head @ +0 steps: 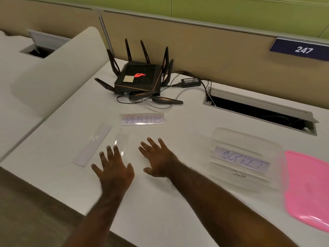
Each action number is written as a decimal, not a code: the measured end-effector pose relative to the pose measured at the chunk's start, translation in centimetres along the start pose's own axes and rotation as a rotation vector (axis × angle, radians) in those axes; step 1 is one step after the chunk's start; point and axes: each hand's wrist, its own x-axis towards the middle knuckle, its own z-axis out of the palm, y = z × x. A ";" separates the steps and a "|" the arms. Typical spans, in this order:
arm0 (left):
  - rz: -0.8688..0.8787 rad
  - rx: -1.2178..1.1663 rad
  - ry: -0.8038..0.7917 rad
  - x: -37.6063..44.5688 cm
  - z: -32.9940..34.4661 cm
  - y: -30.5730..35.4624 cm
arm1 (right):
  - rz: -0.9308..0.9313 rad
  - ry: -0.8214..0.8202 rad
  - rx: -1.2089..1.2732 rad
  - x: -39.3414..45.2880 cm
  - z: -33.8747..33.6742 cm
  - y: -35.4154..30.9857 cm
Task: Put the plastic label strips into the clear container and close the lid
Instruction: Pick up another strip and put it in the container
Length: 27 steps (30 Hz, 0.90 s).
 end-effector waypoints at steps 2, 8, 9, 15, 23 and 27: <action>-0.001 0.027 -0.003 -0.8 0.7 -1.6 | -0.058 -0.056 -0.003 1.3 0.6 -1.6; 0.082 0.104 0.061 -2.0 2.2 -4.5 | -0.133 -0.103 -0.037 4.1 1.9 -4.9; 0.083 0.077 0.082 -1.8 2.1 -4.6 | -0.131 -0.105 -0.037 4.5 2.1 -5.2; -0.026 -0.178 0.045 -0.8 0.2 -3.8 | -0.107 -0.083 -0.016 5.0 2.6 -5.4; -0.070 -0.631 -0.167 2.0 -5.4 -1.5 | -0.008 0.159 0.033 3.1 -0.2 -1.1; -0.019 -0.878 -0.317 3.2 -9.3 0.3 | 0.061 0.275 0.024 1.3 -2.9 3.3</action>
